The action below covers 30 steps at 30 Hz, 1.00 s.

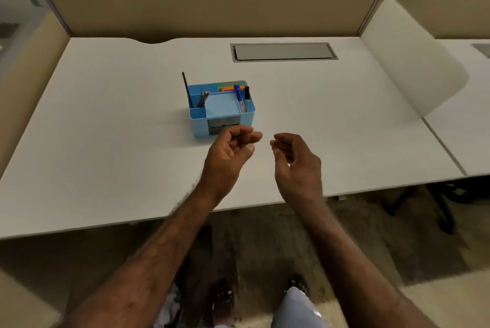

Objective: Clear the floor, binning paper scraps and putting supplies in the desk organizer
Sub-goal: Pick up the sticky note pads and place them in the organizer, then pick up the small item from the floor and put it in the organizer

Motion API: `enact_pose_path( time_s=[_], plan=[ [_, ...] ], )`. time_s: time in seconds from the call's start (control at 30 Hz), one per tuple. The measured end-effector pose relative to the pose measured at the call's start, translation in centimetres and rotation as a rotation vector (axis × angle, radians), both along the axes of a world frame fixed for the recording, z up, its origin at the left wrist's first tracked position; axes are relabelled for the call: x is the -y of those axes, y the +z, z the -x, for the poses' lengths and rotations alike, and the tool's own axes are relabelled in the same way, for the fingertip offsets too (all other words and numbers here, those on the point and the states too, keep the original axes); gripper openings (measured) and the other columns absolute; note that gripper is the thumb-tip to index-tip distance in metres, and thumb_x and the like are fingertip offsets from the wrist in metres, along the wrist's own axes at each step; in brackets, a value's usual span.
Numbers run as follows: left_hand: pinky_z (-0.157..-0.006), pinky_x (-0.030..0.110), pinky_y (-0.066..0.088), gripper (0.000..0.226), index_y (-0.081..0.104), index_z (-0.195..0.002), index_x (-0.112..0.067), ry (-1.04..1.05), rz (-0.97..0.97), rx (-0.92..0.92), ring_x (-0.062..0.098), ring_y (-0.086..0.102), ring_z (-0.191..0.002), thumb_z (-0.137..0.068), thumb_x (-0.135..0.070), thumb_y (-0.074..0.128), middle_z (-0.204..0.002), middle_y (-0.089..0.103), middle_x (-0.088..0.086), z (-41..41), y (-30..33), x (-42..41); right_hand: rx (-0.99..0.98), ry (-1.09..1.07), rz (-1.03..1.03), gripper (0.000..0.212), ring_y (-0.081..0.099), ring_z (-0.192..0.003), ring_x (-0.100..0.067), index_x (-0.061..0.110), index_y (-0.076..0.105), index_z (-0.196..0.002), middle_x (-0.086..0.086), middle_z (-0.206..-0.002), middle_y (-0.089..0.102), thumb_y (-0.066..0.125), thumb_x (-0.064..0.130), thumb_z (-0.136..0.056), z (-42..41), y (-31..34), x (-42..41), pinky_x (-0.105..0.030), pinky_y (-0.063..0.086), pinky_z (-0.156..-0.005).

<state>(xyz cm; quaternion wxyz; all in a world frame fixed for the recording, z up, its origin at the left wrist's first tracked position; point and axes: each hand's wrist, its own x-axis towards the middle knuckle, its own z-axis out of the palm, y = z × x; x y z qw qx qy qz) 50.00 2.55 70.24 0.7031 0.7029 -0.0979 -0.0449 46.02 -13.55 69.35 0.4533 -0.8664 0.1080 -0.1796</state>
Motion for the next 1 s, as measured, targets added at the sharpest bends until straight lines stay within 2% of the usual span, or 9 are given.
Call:
enact_pose_path(
  time_s=[0.33, 0.47, 0.57, 0.83, 1.0],
  plan=[
    [-0.101, 0.019, 0.054, 0.031, 0.058, -0.13, -0.011, -0.118, 0.013, -0.04, 0.013, 0.068, -0.122, -0.101, -0.002, 0.061, -0.126, 0.074, -0.001, 8.5, -2.4, 6.9, -0.099, -0.032, -0.016, 0.031, 0.065, -0.105, 0.011, 0.031, 0.063, -0.129, 0.013, -0.119, 0.074, 0.069, 0.018, -0.101, 9.2, -1.4, 6.2, 0.006, 0.043, -0.084],
    [-0.11, 0.038, 0.053, 0.032, 0.057, -0.131, -0.009, -0.165, 0.015, -0.106, 0.019, 0.066, -0.125, -0.099, -0.002, 0.06, -0.127, 0.072, 0.007, 13.1, -4.0, 10.9, -0.124, -0.018, -0.037, 0.032, 0.067, -0.106, 0.008, 0.029, 0.064, -0.128, 0.013, -0.114, 0.073, 0.069, 0.015, -0.099, 14.1, -3.0, 10.2, 0.003, 0.047, -0.084],
    [-0.112, 0.046, 0.051, 0.034, 0.057, -0.131, -0.005, -0.164, 0.015, -0.136, 0.024, 0.065, -0.126, -0.098, 0.001, 0.061, -0.127, 0.07, 0.014, 17.4, -5.0, 13.8, -0.118, -0.014, -0.038, 0.031, 0.067, -0.104, 0.008, 0.029, 0.065, -0.124, 0.016, -0.109, 0.072, 0.07, 0.014, -0.098, 18.4, -4.4, 13.0, -0.003, 0.051, -0.083],
    [-0.108, 0.031, 0.053, 0.034, 0.059, -0.129, -0.005, -0.132, -0.032, -0.249, 0.021, 0.067, -0.124, -0.096, 0.007, 0.061, -0.123, 0.073, 0.011, 28.9, -9.0, 18.6, -0.232, 0.025, -0.061, 0.028, 0.071, -0.102, -0.005, 0.026, 0.068, -0.121, 0.01, -0.109, 0.076, 0.065, 0.01, -0.098, 29.8, -9.3, 18.0, -0.033, 0.062, -0.09],
    [-0.107, 0.029, 0.052, 0.033, 0.061, -0.124, -0.002, -0.147, -0.086, -0.376, 0.022, 0.068, -0.121, -0.094, 0.014, 0.06, -0.121, 0.073, 0.014, 33.0, -13.6, 19.0, -0.341, 0.043, -0.077, 0.028, 0.072, -0.101, -0.01, 0.028, 0.067, -0.118, 0.01, -0.107, 0.076, 0.063, 0.012, -0.096, 34.2, -14.0, 18.2, -0.04, 0.06, -0.091]
  ],
)
